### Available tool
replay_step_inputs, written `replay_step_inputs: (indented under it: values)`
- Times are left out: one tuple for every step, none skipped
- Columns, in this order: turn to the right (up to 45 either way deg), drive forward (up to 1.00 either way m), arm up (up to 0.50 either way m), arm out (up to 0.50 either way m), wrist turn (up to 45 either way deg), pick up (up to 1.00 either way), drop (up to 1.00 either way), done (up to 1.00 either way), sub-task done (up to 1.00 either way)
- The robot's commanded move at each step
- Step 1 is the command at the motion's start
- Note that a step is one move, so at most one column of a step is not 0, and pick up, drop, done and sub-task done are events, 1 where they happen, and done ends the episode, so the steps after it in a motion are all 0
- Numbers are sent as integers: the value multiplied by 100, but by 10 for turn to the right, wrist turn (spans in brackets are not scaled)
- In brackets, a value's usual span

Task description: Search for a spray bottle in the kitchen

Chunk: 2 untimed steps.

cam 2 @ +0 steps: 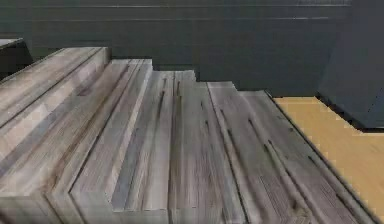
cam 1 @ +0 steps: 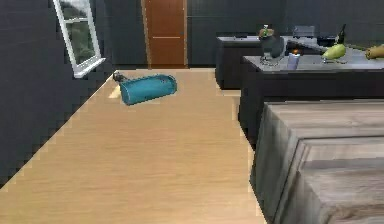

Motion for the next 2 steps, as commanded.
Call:
replay_step_inputs:
  values:
    - [0,100,0,0,0,0,0,0,0]
    - [0,100,0,0,0,0,0,0,0]
